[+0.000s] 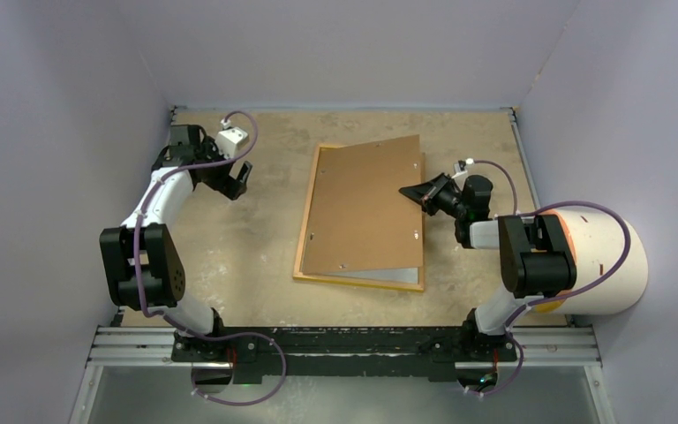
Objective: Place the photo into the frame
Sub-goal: Turn over the photo frame item on the photo frame.
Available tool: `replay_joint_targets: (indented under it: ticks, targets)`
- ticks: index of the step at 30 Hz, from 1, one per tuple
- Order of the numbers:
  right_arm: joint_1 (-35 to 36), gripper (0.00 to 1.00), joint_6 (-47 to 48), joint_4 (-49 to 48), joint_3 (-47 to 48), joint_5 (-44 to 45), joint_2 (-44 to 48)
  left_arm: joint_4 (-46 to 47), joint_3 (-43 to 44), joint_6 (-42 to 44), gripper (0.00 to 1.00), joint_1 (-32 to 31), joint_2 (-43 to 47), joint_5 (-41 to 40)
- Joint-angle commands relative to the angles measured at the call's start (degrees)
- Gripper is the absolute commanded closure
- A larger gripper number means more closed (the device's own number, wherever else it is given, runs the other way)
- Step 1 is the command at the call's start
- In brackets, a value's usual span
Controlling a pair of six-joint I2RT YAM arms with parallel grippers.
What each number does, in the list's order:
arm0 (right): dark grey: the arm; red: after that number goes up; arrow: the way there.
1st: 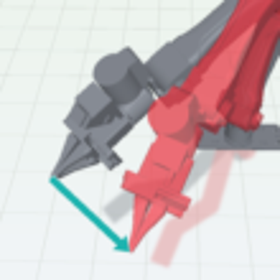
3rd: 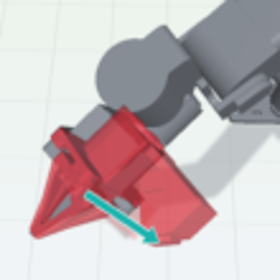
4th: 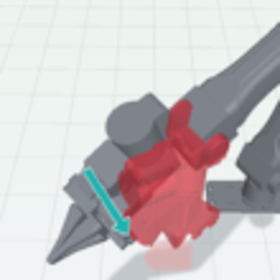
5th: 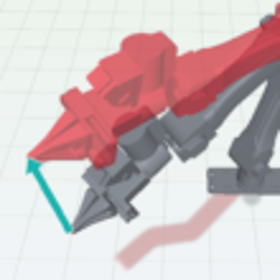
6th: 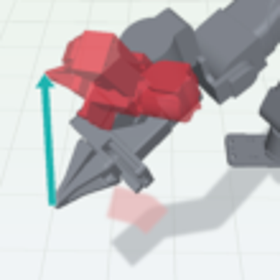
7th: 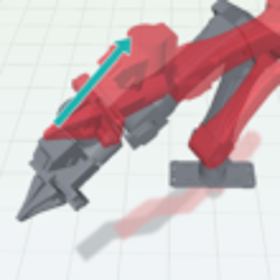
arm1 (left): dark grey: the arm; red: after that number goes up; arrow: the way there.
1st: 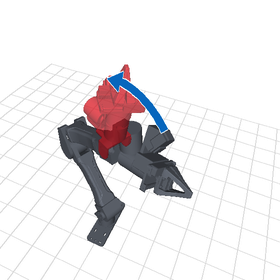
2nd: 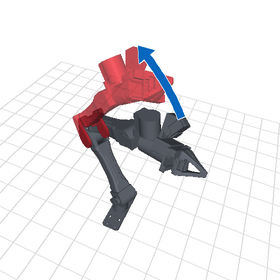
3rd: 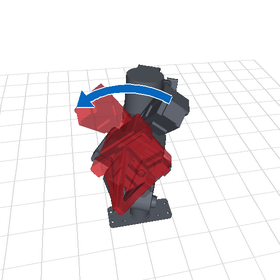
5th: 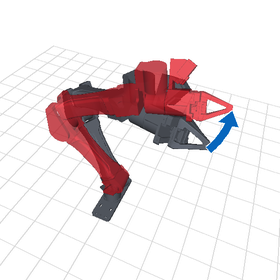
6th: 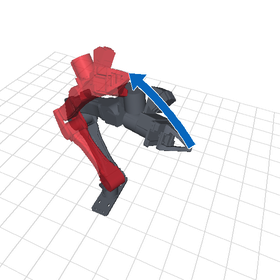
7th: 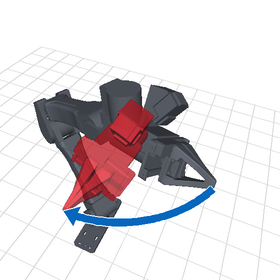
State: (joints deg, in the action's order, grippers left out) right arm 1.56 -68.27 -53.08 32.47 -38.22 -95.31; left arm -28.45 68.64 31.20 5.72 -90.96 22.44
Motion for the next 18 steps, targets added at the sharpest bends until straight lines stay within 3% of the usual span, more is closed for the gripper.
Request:
replay_joint_targets:
  ticks: [1,18]
  targets:
    - [0.3,1.00,-0.5,-5.8,0.3,1.1,1.0,0.2,-0.1,1.3,0.00,-0.4,2.1,0.1]
    - [0.5,1.00,0.1,-9.0,0.7,1.7,-2.5,-0.3,-0.3,1.7,0.00,-0.6,1.8,-0.2]
